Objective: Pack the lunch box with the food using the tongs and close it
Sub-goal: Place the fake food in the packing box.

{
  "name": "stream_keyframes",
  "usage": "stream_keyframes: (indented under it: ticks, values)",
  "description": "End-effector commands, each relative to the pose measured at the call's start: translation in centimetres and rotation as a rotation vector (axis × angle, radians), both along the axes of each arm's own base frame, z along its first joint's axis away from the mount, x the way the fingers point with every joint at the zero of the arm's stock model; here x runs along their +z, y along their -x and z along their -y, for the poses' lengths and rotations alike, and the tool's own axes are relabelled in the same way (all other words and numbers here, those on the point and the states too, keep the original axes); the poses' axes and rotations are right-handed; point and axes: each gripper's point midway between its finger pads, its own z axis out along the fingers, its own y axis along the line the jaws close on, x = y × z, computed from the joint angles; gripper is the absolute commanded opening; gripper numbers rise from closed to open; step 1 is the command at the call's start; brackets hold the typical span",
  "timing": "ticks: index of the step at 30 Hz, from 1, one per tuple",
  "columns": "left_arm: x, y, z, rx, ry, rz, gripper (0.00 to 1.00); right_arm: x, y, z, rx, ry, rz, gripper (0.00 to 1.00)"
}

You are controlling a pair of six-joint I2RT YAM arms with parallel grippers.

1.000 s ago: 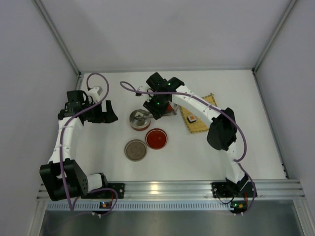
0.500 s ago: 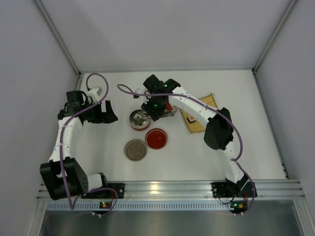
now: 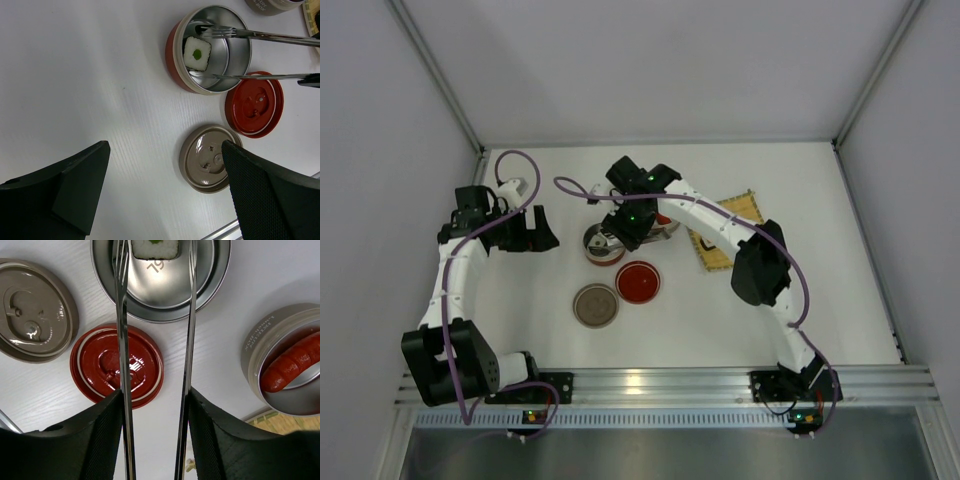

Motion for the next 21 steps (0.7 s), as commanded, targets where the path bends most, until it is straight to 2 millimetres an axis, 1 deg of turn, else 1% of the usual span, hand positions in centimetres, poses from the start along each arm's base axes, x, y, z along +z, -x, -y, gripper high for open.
stream_keyframes:
  ticks: [1, 5, 8, 9, 11, 12, 14, 15, 17, 18, 20, 21]
  values:
    - [0.5, -0.9, 0.0, -0.02, 0.005, 0.052, 0.98, 3.1, -0.6, -1.8, 0.002, -0.075, 0.083, 0.51]
    - [0.5, -0.9, -0.2, -0.012, -0.003, 0.052, 0.98, 3.6, -0.7, -1.8, -0.001, -0.078, 0.097, 0.52]
    - [0.7, -0.8, -0.1, -0.014, -0.002, 0.056, 0.98, 4.5, -0.7, -1.4, -0.006, -0.084, 0.119, 0.51]
    - [0.7, -0.8, -0.2, -0.011, -0.002, 0.053, 0.98, 5.3, -0.6, -1.3, -0.002, -0.096, 0.131, 0.5]
    - [0.8, -0.8, -0.2, -0.012, -0.004, 0.057, 0.98, 5.7, -0.4, -0.8, -0.004, -0.097, 0.138, 0.49]
    - [0.8, -0.8, -0.2, -0.011, -0.005, 0.058, 0.98, 6.8, -0.3, -0.5, -0.006, -0.113, 0.152, 0.48]
    - [1.0, -0.8, -0.2, -0.011, -0.004, 0.061, 0.98, 7.1, 0.0, -0.1, -0.01, -0.116, 0.153, 0.48]
    - [1.0, -0.8, -0.1, -0.011, -0.001, 0.06, 0.98, 8.1, 0.1, 0.1, -0.012, -0.13, 0.169, 0.47]
    - [1.1, -0.8, 0.0, -0.013, 0.002, 0.062, 0.98, 8.5, 0.3, 0.5, -0.017, -0.128, 0.181, 0.46]
    - [1.0, -0.8, -0.1, -0.01, 0.005, 0.059, 0.98, 9.4, 0.3, 0.7, -0.022, -0.142, 0.197, 0.46]
    - [1.0, -0.8, 0.0, -0.011, 0.006, 0.058, 0.98, 10.0, 0.1, 1.2, -0.034, -0.147, 0.214, 0.46]
    - [1.1, -0.7, 0.0, -0.01, 0.005, 0.06, 0.98, 10.8, 0.1, 1.4, -0.037, -0.161, 0.226, 0.46]
